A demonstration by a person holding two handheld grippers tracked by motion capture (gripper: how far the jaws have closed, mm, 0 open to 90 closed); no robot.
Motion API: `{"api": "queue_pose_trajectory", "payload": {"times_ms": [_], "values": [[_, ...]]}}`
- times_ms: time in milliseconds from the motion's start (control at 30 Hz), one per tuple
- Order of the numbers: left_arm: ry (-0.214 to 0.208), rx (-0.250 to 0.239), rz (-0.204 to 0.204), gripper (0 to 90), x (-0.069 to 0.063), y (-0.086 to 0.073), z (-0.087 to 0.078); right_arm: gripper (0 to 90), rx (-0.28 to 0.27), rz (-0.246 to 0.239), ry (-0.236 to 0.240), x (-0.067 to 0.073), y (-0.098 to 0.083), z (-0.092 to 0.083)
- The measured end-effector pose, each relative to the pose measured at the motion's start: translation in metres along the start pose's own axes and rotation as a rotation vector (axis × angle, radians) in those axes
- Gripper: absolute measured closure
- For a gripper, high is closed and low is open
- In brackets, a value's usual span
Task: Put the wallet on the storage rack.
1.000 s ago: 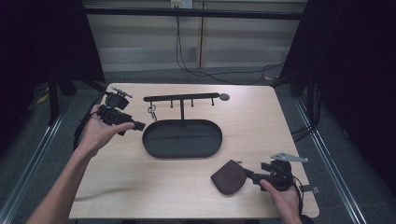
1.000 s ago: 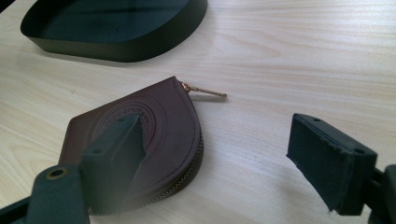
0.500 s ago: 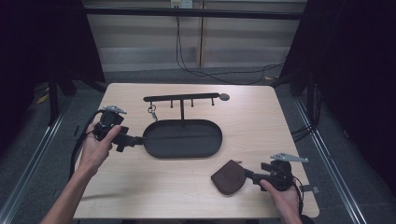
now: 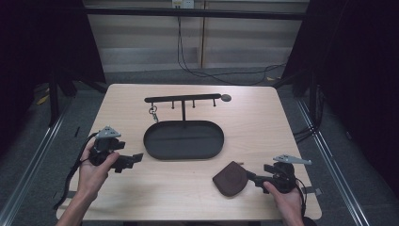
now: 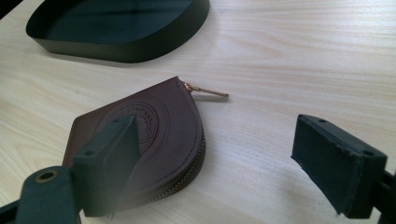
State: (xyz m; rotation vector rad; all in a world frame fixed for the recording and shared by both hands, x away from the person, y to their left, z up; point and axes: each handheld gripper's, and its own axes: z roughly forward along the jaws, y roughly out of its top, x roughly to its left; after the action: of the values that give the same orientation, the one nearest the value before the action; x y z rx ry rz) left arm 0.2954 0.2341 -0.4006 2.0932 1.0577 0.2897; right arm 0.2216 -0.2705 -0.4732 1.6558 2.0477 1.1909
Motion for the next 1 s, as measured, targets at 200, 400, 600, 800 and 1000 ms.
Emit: {"api": "queue_pose_trajectory", "payload": {"times_ms": [200, 400, 600, 800, 1000], "values": [[-0.02, -0.008, -0.017, 16.3, -0.006, -0.029, 0.0, 14.8, -0.011, 0.003, 0.003, 0.0, 0.0, -0.001], [-0.004, -0.027, -0.034, 16.6, -0.008, -0.05, -0.004, 15.0, -0.019, 0.018, 0.003, -0.001, 0.001, -0.002], [0.001, -0.076, -0.07, 16.6, -0.009, -0.068, 0.0, 18.6, -0.022, 0.0, 0.005, -0.001, 0.003, -0.003], [-0.047, -0.06, -0.083, 17.0, -0.016, -0.079, 0.005, 26.8, -0.012, -0.045, 0.047, 0.004, 0.009, -0.002], [-0.08, -0.028, -0.044, 17.4, -0.022, -0.084, 0.009, 34.5, 0.003, -0.094, 0.064, 0.013, 0.018, -0.005]]}}
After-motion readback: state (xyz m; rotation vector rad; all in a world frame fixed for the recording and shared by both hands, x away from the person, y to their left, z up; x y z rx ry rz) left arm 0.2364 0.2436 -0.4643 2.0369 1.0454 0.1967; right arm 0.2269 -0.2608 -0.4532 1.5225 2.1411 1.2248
